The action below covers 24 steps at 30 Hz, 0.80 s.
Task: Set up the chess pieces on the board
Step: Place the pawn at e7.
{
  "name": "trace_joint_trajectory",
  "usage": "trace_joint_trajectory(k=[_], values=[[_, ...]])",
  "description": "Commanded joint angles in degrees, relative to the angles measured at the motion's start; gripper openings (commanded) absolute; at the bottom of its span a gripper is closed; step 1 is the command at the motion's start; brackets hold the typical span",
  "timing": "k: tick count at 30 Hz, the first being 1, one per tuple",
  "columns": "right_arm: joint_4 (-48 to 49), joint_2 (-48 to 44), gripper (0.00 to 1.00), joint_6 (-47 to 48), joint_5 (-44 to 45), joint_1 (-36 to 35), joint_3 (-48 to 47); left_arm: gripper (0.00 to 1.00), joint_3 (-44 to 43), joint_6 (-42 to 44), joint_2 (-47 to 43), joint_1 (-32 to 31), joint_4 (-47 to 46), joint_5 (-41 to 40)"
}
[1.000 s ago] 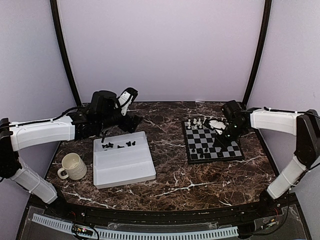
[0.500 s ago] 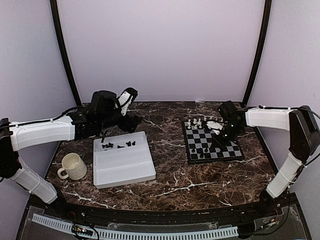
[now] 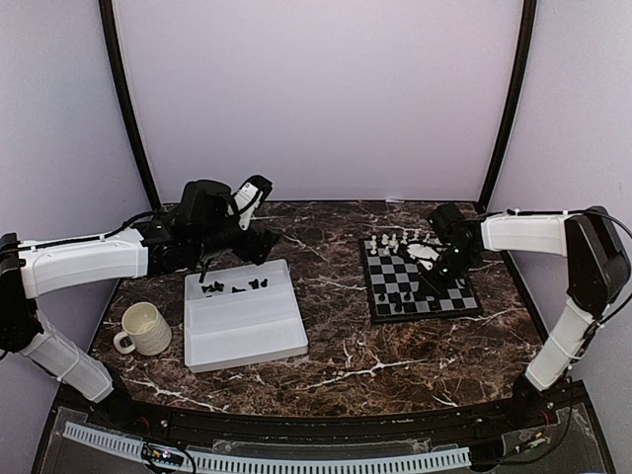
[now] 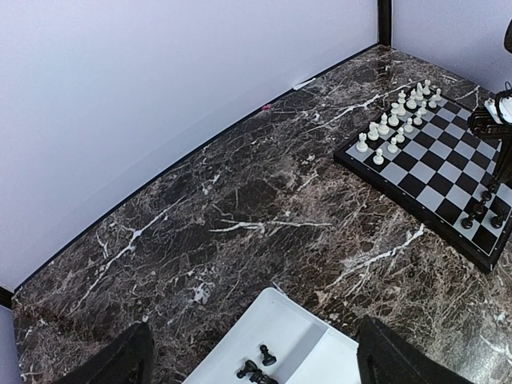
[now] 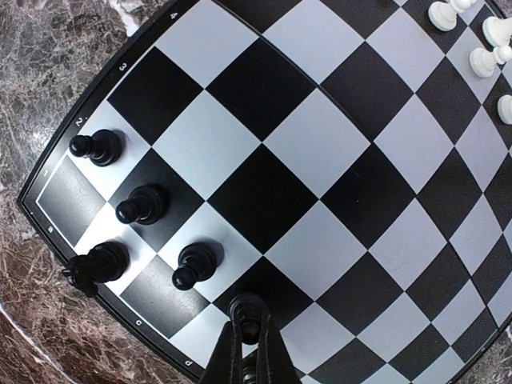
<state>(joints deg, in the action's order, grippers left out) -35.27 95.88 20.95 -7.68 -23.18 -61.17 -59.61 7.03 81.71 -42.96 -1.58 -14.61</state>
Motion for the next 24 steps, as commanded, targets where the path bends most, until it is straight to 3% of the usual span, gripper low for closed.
trace_joint_trajectory(k=[1, 5, 14, 18, 21, 24], values=[[-0.53, 1.1, 0.04, -0.06, 0.32, 0.25, -1.55, 0.9, -0.87, -0.17, -0.41, 0.03, 0.81, -0.53], [-0.64, 1.33, 0.07, -0.38, 0.72, 0.24, -1.85, 0.9, -0.94, -0.25, -0.34, 0.09, 0.93, -0.42], [-2.15, -0.78, 0.26, -0.86, 0.32, 0.24, -2.6, 0.9, -1.12, -0.61, -0.11, 0.01, 1.23, -1.35], [-5.04, -4.2, 0.28, -0.72, -1.82, 0.25, -5.09, 0.9, -3.1, -6.01, 1.94, 0.07, 8.78, -11.51], [-6.49, -7.63, 0.29, 0.02, -4.58, 0.33, -5.93, 0.78, -7.4, -13.25, 4.27, 1.88, 22.29, -14.44], [-6.11, -10.08, 0.29, 0.34, -5.83, 0.33, -5.15, 0.63, -6.12, -20.36, 5.31, 9.56, 29.16, -2.4]])
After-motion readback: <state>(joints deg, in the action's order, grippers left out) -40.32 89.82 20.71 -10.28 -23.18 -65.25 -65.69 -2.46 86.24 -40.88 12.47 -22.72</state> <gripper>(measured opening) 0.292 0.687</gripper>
